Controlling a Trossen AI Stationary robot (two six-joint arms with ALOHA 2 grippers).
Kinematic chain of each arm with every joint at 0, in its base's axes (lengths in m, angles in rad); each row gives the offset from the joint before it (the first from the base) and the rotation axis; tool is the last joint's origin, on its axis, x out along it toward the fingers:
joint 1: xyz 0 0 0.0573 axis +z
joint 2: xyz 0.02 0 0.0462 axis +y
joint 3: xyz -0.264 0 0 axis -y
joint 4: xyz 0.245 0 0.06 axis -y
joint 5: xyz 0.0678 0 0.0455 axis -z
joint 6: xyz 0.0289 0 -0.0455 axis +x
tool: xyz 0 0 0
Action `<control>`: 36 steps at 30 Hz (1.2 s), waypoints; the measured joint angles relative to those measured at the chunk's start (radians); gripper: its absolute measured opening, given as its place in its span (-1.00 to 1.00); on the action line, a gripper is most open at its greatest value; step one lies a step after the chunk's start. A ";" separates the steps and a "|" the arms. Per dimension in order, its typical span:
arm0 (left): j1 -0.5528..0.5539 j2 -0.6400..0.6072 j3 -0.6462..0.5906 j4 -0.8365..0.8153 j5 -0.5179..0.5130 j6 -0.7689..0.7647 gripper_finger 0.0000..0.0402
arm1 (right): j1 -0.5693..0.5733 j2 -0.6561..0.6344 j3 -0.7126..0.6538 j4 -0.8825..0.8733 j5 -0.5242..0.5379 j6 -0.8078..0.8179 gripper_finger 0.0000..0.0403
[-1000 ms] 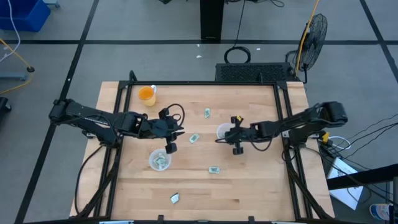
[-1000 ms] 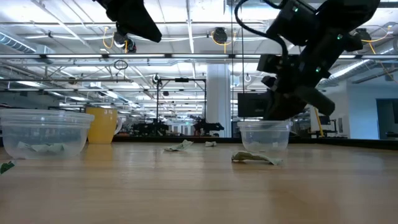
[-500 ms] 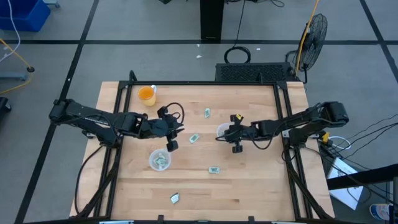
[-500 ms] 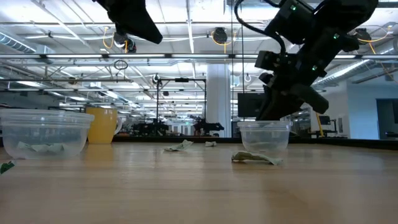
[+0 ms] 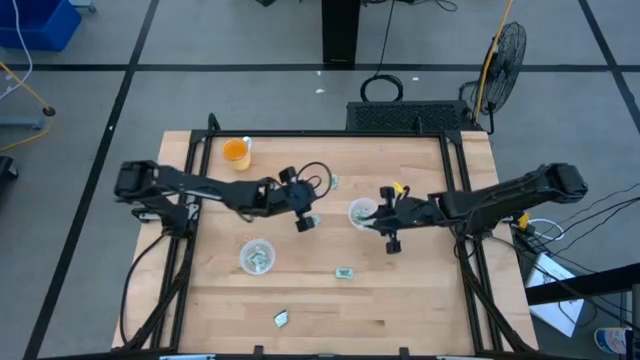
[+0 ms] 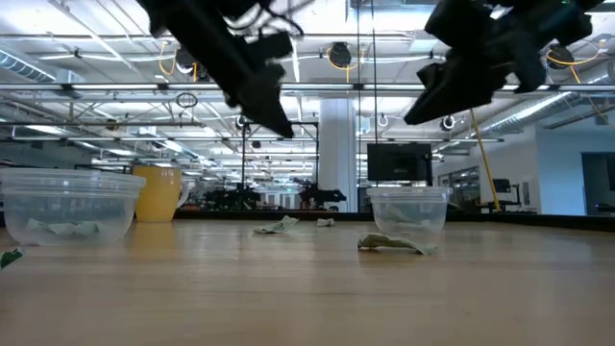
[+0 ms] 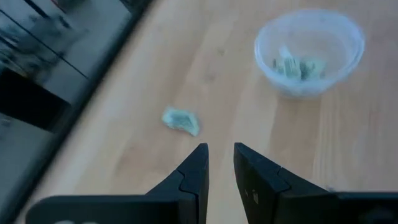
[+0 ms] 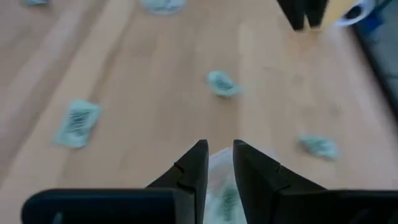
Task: Pick and place Stevia / Truvia into bins
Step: Put the white stevia packet into the bottom transparent container
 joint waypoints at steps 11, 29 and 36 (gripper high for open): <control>0.103 0.231 0.002 0.261 0.041 0.071 -0.41 | 0.022 0.005 -0.120 0.190 -0.045 -0.008 -0.65; 0.193 0.438 0.032 0.478 0.115 0.068 -0.09 | 0.006 0.006 -0.137 0.236 -0.041 -0.057 -0.65; 0.231 0.450 0.037 0.479 0.113 0.063 -0.20 | 0.002 0.006 -0.137 0.233 -0.041 -0.055 -0.65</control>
